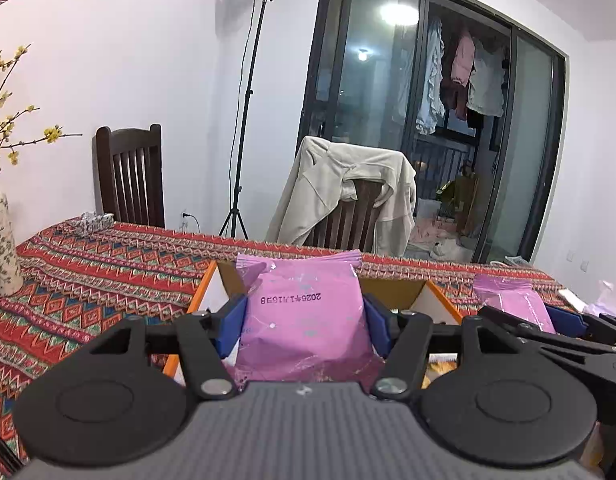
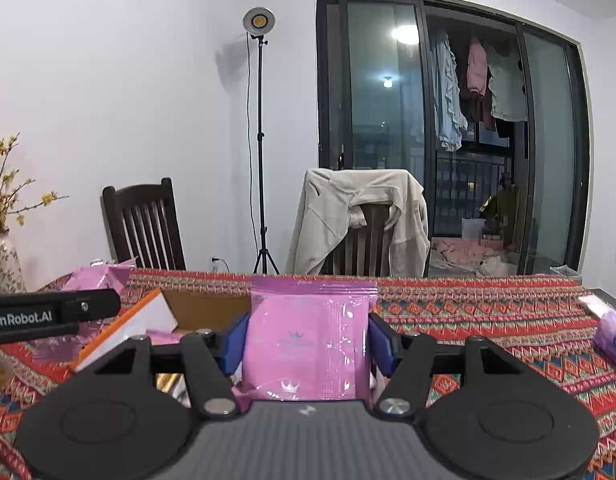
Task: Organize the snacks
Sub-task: 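Carry both pink packets into the box and open both grippers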
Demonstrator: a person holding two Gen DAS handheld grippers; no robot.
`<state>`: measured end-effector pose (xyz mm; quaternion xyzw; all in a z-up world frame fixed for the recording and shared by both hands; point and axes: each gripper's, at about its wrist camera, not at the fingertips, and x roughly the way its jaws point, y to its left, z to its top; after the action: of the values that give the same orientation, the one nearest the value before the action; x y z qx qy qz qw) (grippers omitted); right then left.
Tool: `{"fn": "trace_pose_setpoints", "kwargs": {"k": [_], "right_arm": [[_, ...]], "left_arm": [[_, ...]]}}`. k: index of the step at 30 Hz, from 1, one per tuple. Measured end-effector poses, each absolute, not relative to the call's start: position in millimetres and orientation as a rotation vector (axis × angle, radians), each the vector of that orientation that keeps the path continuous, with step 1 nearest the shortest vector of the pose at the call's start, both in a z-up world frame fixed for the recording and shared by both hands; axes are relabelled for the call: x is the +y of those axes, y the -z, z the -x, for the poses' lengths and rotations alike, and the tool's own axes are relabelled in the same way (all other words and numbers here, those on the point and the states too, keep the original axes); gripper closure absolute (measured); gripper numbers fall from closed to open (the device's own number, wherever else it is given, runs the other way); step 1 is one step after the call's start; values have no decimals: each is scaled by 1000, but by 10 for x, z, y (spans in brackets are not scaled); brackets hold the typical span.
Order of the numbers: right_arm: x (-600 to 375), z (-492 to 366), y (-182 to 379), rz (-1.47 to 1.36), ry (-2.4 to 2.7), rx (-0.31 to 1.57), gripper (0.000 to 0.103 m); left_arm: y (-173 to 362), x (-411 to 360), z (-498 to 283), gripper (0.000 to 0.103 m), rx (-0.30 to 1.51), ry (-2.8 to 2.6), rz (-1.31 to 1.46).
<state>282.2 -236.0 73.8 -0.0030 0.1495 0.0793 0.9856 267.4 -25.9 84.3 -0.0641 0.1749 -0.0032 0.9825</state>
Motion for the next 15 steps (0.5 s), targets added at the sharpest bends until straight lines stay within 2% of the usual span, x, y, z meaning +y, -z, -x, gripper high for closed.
{"fn": "trace_pose_setpoints", "kwargs": {"k": [15], "right_arm": [[-2178,-3570,-821,-25,-151,268,42]], "left_arm": [[-897,-207,-3421,40,309,-71,193]]}}
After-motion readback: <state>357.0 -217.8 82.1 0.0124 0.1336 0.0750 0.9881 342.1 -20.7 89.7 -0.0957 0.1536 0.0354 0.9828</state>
